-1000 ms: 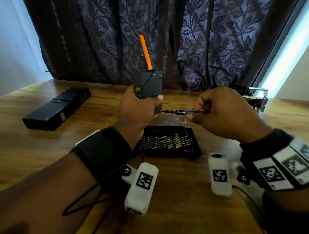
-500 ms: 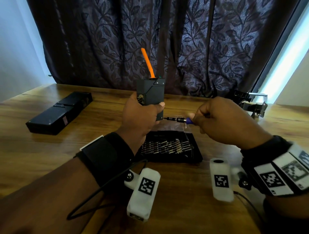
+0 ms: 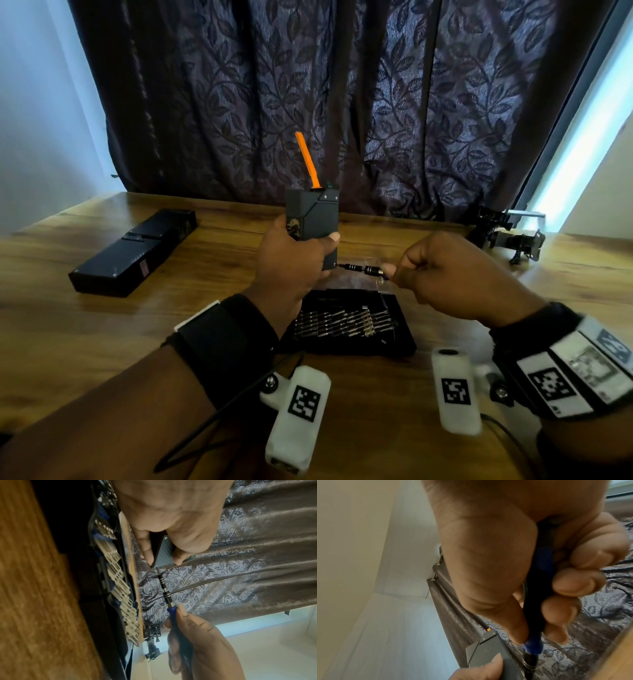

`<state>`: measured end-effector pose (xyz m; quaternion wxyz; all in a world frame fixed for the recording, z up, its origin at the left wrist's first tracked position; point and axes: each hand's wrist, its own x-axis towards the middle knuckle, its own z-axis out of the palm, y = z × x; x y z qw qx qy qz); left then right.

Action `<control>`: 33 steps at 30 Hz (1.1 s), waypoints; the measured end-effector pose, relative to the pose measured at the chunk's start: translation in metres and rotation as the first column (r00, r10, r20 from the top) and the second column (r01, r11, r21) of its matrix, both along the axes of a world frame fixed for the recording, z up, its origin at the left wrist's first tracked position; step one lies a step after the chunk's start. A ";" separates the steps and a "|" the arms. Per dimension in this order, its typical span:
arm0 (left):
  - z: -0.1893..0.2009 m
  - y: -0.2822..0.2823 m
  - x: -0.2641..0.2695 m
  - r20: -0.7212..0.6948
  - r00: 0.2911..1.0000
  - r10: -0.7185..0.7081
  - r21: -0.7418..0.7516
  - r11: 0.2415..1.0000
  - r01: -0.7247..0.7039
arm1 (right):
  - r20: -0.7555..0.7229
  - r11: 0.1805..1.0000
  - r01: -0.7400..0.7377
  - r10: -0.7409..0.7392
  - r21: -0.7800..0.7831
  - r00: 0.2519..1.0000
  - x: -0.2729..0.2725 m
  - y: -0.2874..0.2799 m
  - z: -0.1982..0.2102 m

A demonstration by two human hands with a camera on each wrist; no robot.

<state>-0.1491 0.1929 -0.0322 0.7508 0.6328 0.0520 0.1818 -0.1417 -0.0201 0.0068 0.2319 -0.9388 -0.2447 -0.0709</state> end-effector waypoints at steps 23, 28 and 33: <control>0.013 0.022 -0.004 -0.249 0.969 0.003 0.035 0.999 0.006 | -0.183 0.993 -0.095 0.108 0.073 0.977 0.000 0.007 -0.004; 0.018 0.021 -0.007 -0.276 0.961 0.002 0.029 1.000 0.006 | 0.015 0.993 -0.078 0.080 -0.085 0.997 -0.013 0.008 0.008; 0.042 0.032 -0.022 -0.308 0.949 -0.068 -0.060 0.997 0.051 | 0.221 0.987 -0.059 0.091 -0.150 0.971 -0.027 0.012 0.019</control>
